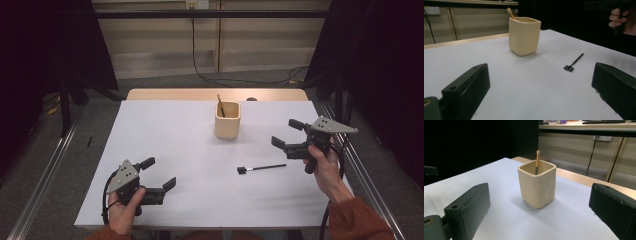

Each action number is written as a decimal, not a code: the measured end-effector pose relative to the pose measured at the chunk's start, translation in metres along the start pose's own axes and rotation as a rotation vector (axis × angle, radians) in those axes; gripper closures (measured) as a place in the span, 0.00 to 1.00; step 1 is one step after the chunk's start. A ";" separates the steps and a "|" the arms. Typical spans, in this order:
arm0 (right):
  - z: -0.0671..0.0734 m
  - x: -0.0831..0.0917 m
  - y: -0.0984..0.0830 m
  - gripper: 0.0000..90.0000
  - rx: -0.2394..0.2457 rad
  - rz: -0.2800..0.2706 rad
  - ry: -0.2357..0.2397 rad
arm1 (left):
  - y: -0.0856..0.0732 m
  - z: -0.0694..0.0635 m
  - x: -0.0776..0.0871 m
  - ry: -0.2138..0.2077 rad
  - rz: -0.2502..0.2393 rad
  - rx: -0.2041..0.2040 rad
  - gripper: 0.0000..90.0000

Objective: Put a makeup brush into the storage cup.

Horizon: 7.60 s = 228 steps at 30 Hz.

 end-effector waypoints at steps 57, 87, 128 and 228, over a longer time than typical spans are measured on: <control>0.034 0.090 -0.050 0.00 0.016 0.043 -0.151 | 0.004 -0.008 0.003 -0.023 -0.028 -0.033 0.01; 0.008 0.019 0.002 0.00 0.044 -0.004 -0.025 | 0.003 -0.007 0.001 -0.008 -0.026 -0.025 0.01; -0.002 -0.031 -0.008 0.08 0.129 0.304 0.186 | 0.002 -0.004 0.006 -0.012 -0.027 0.008 0.01; 0.045 -0.094 -0.073 0.76 0.545 0.953 0.762 | -0.001 0.001 0.004 -0.003 0.000 -0.013 0.01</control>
Point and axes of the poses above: each handheld gripper's, and its own axes: x roughly backward along the jaws, y roughly out of its top, z roughly to its left, the point moved 5 cm from there along -x, roughly forward along the jaws, and after that the axes turned 15 degrees about x, right-handed, at the moved point
